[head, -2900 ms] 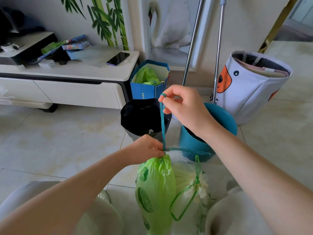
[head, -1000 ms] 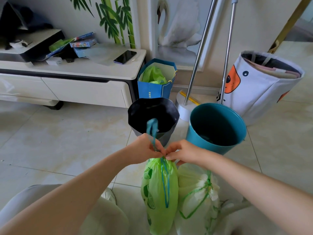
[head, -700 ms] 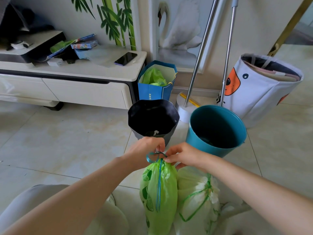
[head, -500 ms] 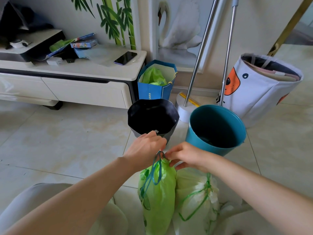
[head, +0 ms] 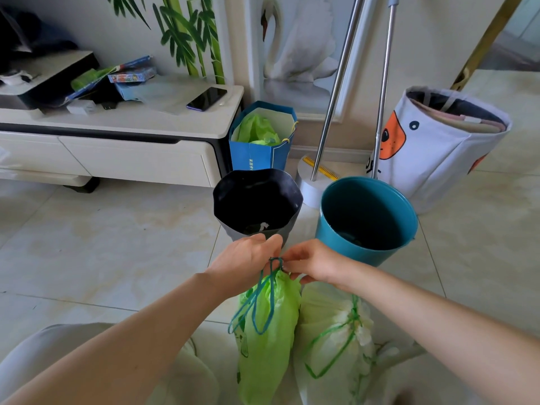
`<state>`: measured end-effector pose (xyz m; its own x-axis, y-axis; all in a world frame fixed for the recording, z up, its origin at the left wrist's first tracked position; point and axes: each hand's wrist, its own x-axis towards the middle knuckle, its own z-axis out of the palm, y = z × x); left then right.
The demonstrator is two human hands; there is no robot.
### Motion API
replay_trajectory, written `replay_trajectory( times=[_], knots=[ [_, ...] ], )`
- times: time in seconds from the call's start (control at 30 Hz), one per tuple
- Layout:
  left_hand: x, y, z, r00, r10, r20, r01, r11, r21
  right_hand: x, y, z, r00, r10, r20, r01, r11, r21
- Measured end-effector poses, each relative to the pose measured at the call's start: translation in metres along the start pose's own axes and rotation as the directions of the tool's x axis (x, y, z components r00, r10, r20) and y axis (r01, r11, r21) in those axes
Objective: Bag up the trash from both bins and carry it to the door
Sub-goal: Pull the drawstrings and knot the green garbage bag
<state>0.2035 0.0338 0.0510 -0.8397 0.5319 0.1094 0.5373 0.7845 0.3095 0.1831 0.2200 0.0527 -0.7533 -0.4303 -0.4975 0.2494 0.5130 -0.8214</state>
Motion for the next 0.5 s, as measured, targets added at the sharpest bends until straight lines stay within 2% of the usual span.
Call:
replay_trajectory(
  times=[0.17,0.33,0.5],
  knots=[
    [-0.0027,0.0000,-0.0045,0.998,-0.035,0.055,0.035,0.999,-0.002,0.0029,-0.0041,-0.0026,0.999,0.023,-0.028,-0.022,0.999,0.049],
    [-0.0052,-0.0006,-0.0066,0.998,-0.029,0.052,0.030,0.999,-0.027,0.0045,-0.0032,-0.0026,0.999,0.027,0.019,-0.028,0.997,0.077],
    [-0.0041,-0.0037,-0.0047,1.000,-0.011,0.025,0.012,0.999,-0.042,0.0075,-0.0072,-0.0024,1.000,0.018,-0.017,-0.015,0.988,0.152]
  ],
)
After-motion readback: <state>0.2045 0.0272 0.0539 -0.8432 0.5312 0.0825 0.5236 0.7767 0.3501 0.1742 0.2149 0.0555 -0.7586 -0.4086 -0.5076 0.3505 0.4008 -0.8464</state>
